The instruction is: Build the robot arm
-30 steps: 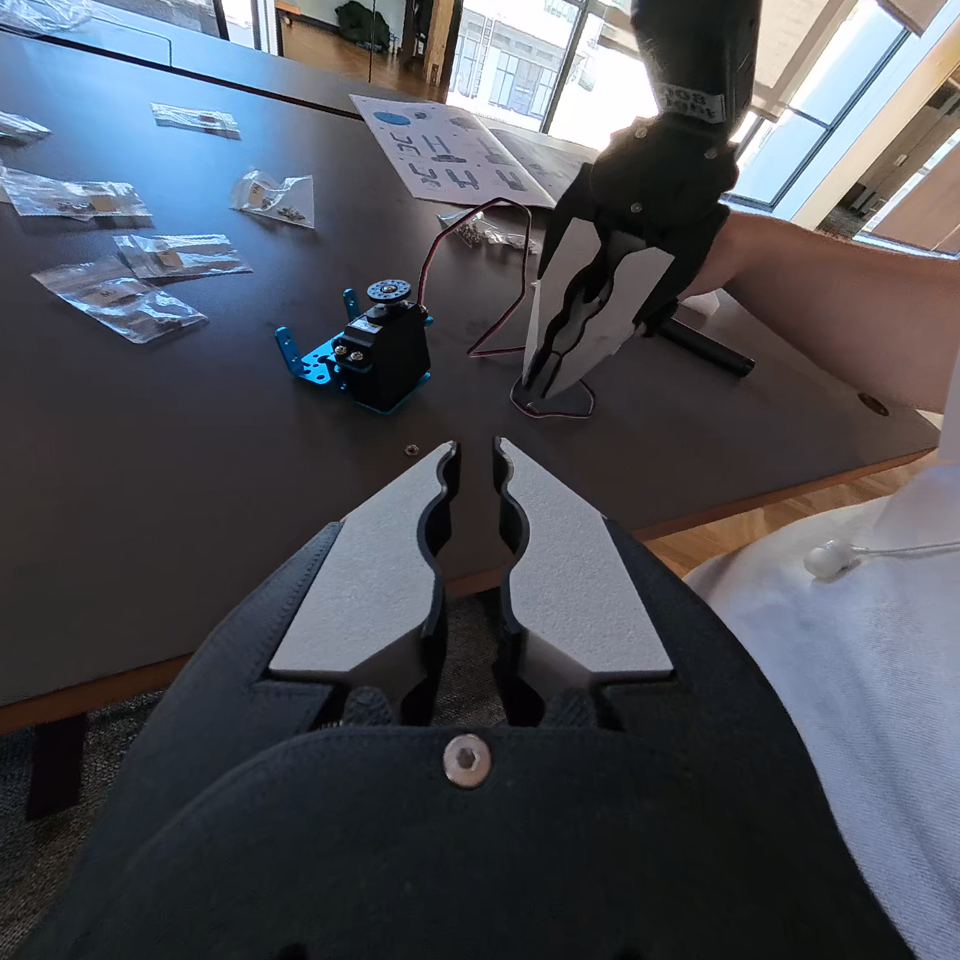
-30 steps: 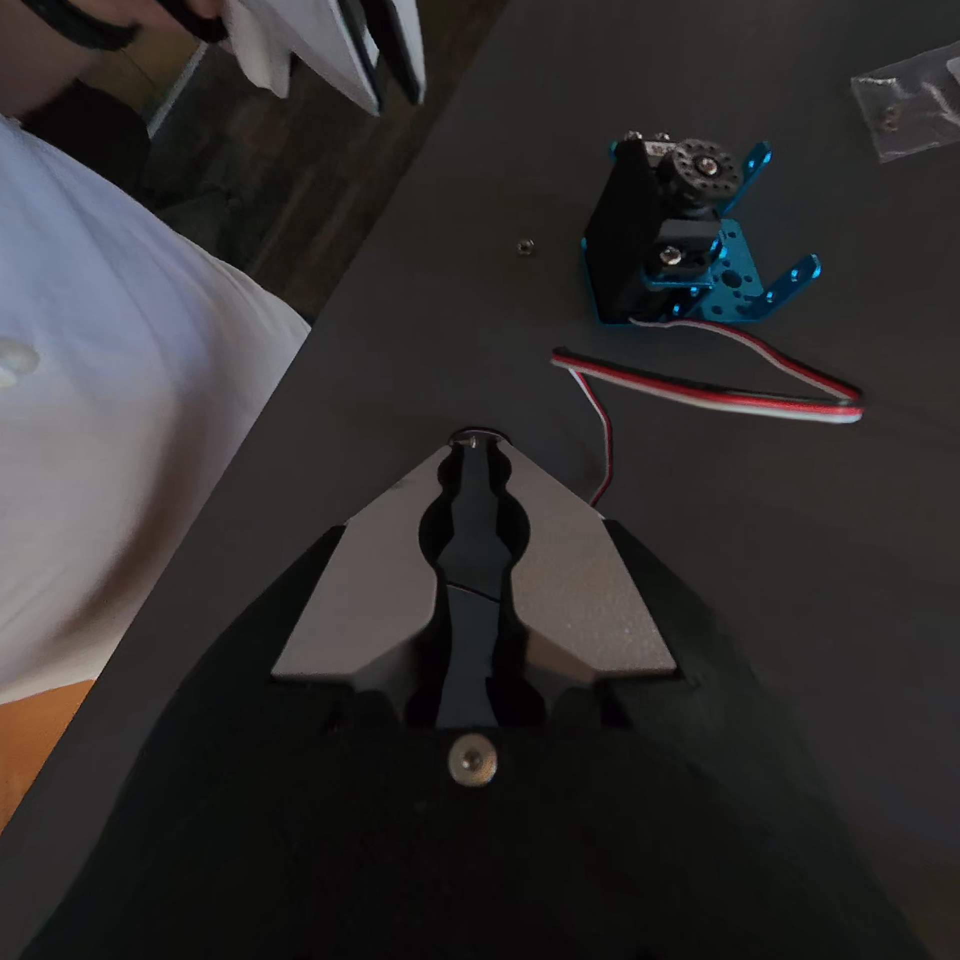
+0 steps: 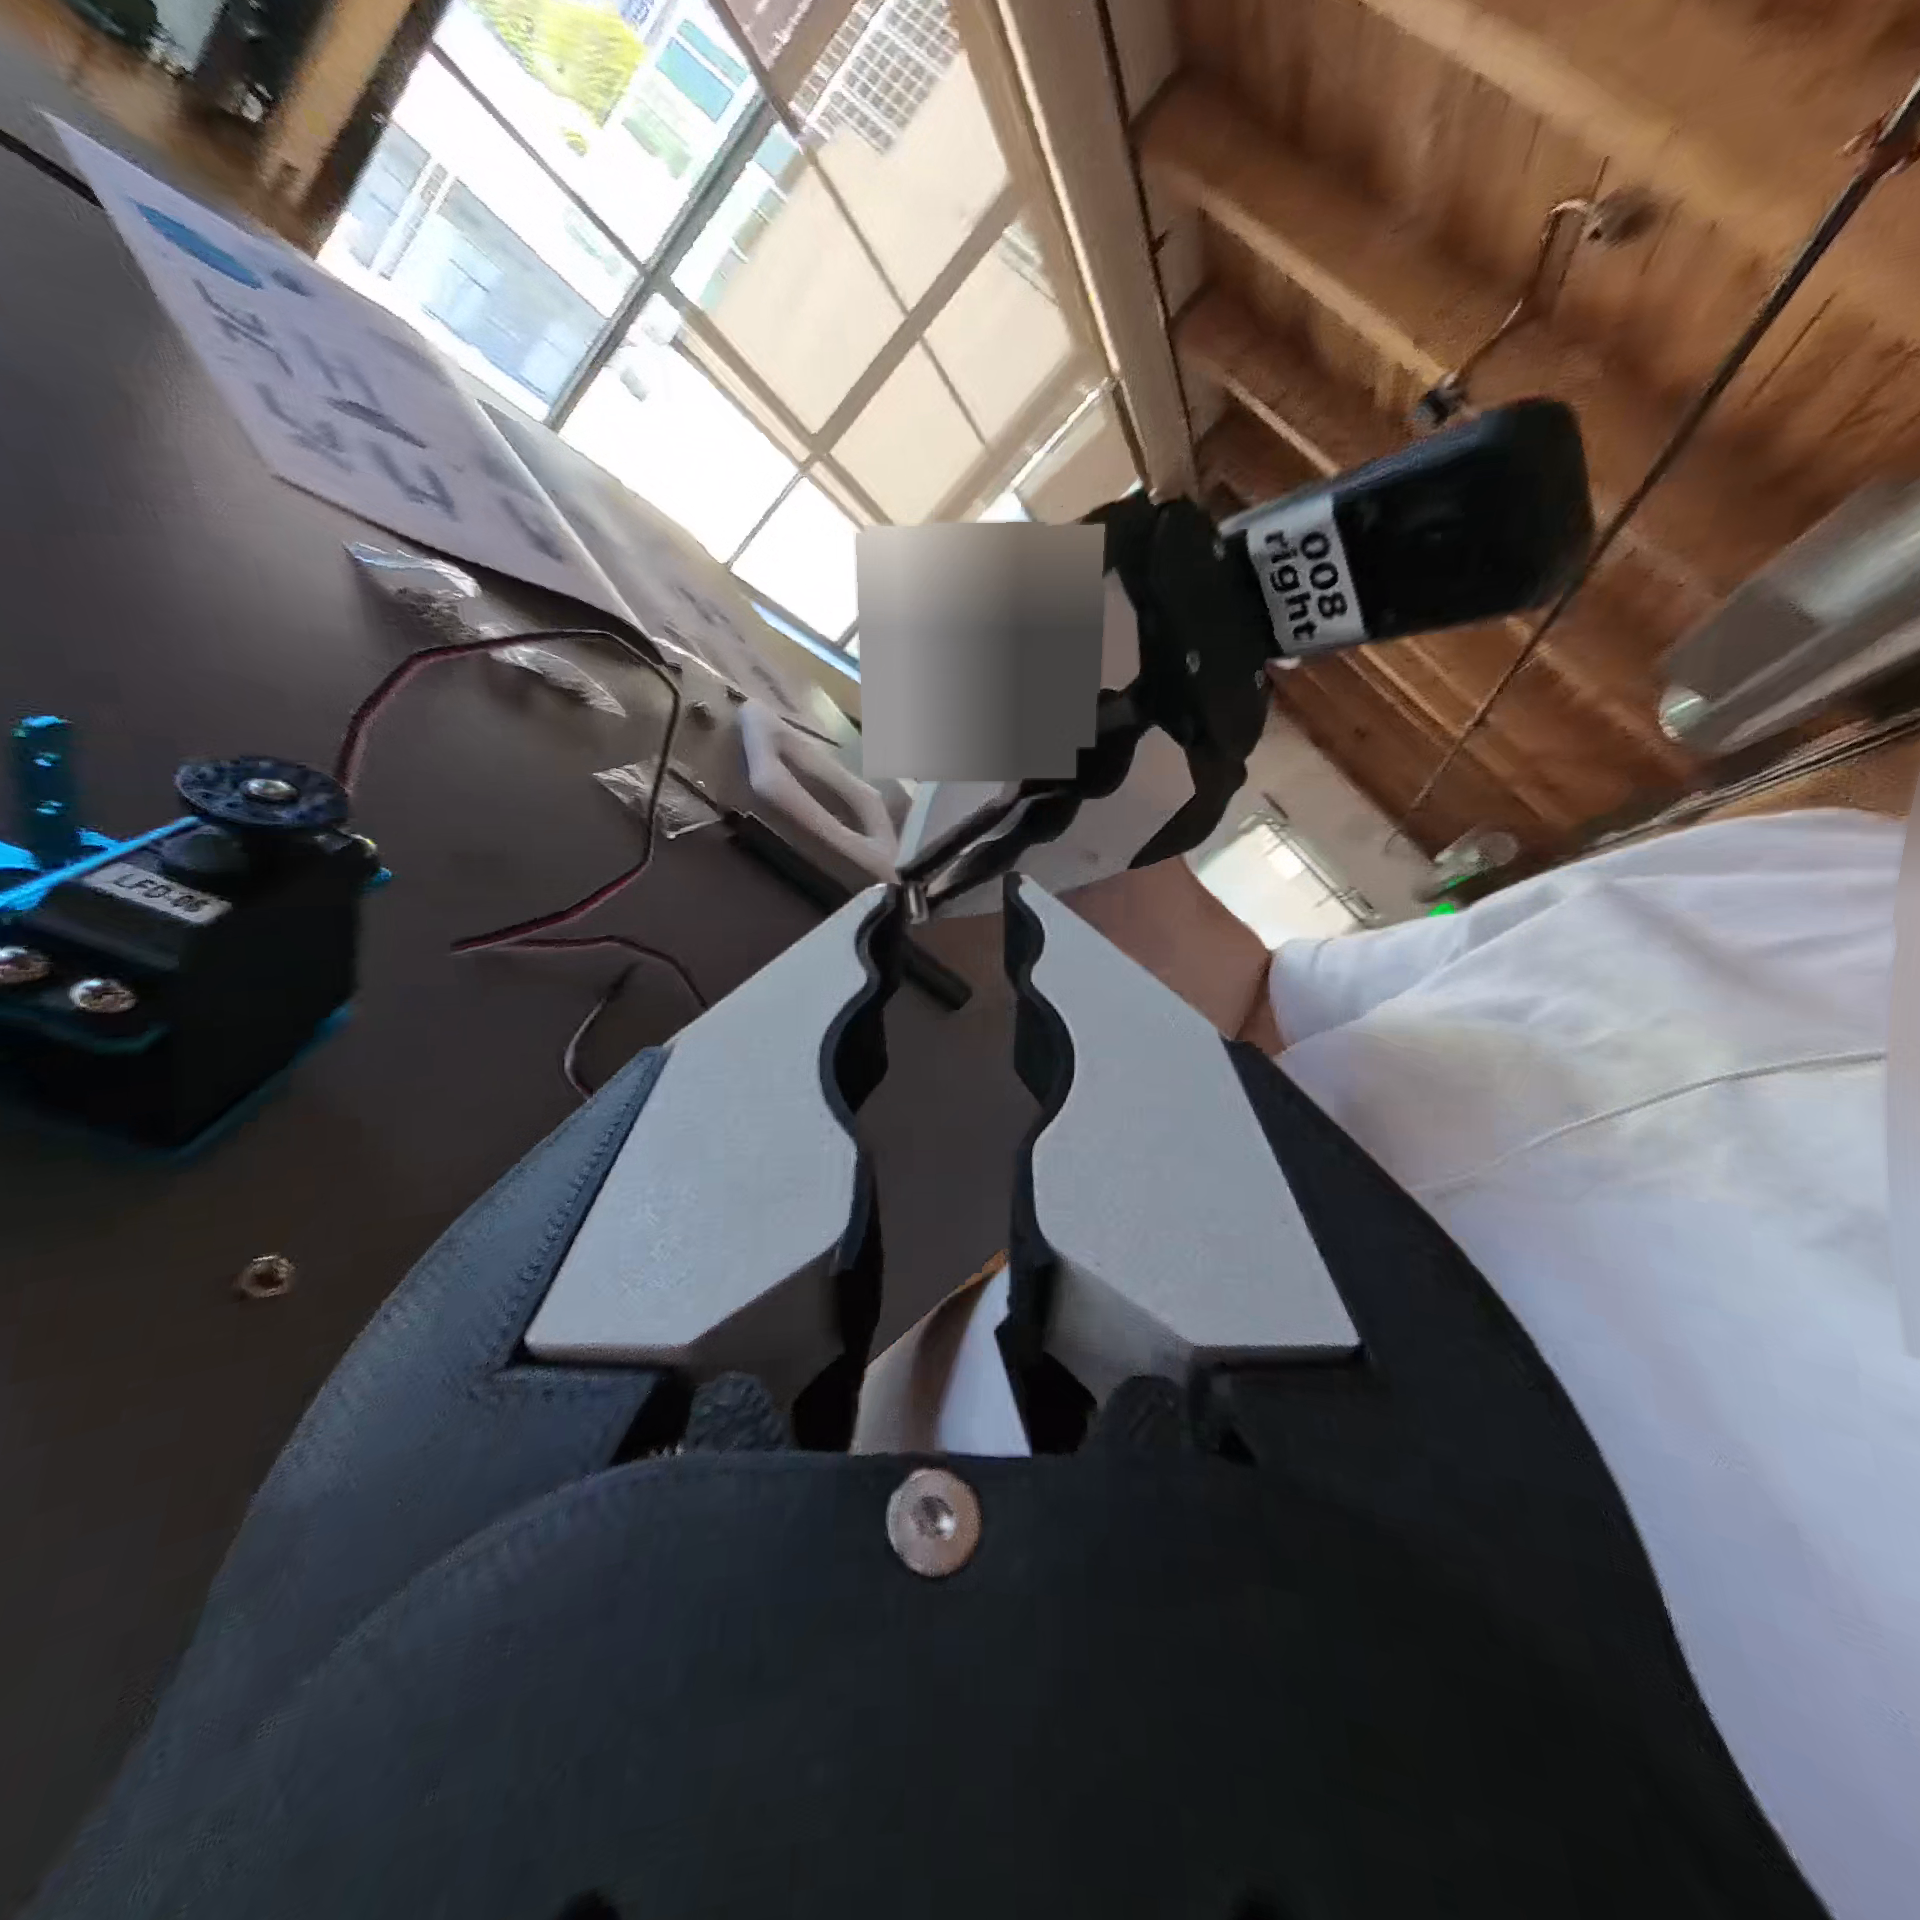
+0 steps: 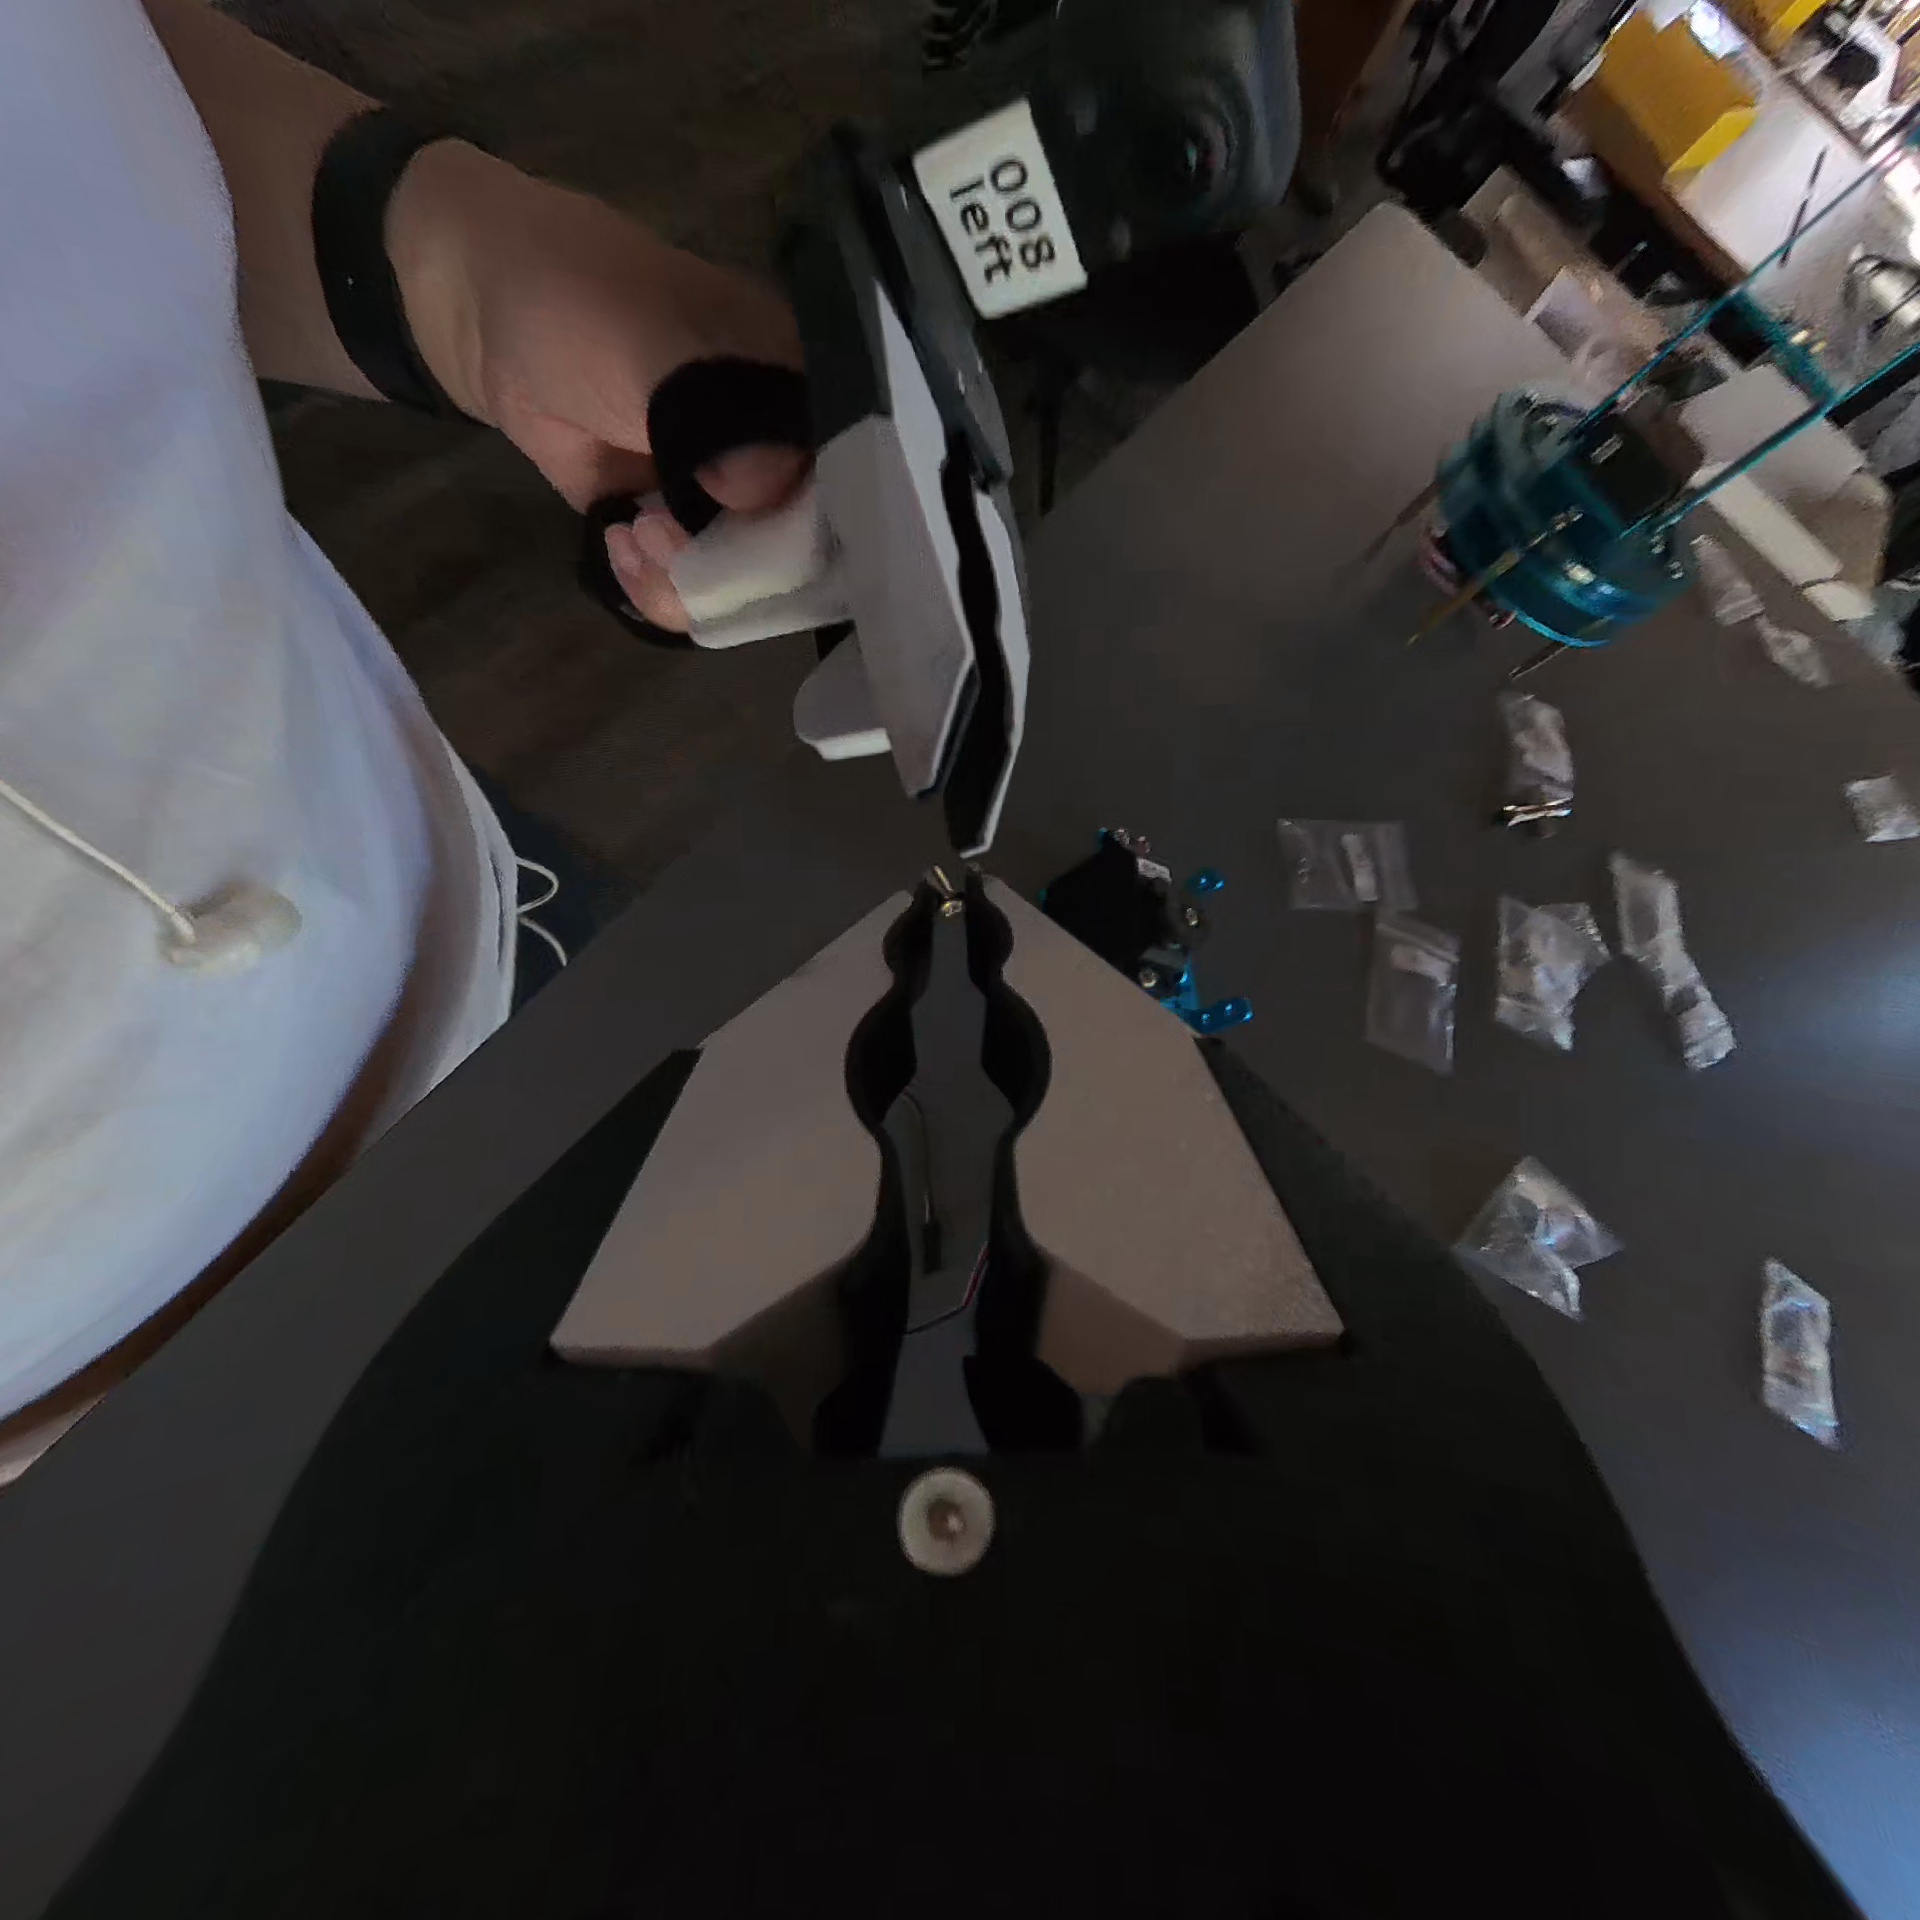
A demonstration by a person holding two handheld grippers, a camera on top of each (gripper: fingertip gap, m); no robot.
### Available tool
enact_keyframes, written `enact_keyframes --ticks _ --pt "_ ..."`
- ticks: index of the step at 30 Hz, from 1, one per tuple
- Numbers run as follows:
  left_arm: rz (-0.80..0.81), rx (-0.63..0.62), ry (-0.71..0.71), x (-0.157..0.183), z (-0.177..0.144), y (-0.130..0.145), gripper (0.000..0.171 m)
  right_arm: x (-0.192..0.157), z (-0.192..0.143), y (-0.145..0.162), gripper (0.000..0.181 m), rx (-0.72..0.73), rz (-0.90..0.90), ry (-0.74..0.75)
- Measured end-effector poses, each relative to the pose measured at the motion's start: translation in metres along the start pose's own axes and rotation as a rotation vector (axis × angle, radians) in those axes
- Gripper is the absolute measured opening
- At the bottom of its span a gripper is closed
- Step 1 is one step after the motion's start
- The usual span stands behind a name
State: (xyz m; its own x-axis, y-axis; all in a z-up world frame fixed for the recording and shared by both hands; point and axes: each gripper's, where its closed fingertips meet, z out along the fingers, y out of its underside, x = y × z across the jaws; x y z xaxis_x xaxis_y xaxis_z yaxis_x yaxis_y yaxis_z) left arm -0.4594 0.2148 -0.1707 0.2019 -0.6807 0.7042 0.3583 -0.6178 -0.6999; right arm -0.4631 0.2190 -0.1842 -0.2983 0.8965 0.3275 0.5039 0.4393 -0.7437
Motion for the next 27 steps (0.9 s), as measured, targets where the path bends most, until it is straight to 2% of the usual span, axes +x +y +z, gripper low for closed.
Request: enact_keyframes --ticks 5,9,11,16,18,21,24,25,27 --pt "-0.034 -0.032 0.018 -0.001 0.006 0.005 0.019 0.002 -0.008 -0.007 0.005 0.012 -0.020 0.058" --pt "-0.082 -0.019 0.089 0.005 0.012 0.004 0.011 -0.001 -0.009 -0.005 0.006 0.004 -0.036 0.071" --pt "-0.077 -0.013 0.095 0.006 0.014 0.004 0.004 -0.002 -0.011 -0.008 0.006 0.029 -0.028 0.068" --pt "-0.047 -0.004 0.121 0.012 0.012 0.002 0.003 -0.002 -0.015 -0.014 0.006 0.116 0.041 0.060" --pt "-0.025 0.028 0.134 0.016 0.012 -0.003 0.003 0.000 -0.018 -0.018 0.007 0.183 0.111 0.062" --pt "0.023 0.108 0.161 0.025 0.009 -0.016 0.003 0.009 -0.029 -0.024 0.021 0.346 0.393 -0.001" --pt "0.078 0.134 0.188 0.035 0.008 -0.020 0.003 0.018 -0.051 -0.038 0.013 0.608 0.660 -0.106" --pt "0.090 0.139 0.203 0.039 0.009 -0.021 0.003 0.019 -0.058 -0.043 0.013 0.687 0.705 -0.134" --pt "0.099 0.143 0.243 0.048 0.011 -0.023 0.003 0.016 -0.063 -0.048 0.014 0.747 0.727 -0.176"
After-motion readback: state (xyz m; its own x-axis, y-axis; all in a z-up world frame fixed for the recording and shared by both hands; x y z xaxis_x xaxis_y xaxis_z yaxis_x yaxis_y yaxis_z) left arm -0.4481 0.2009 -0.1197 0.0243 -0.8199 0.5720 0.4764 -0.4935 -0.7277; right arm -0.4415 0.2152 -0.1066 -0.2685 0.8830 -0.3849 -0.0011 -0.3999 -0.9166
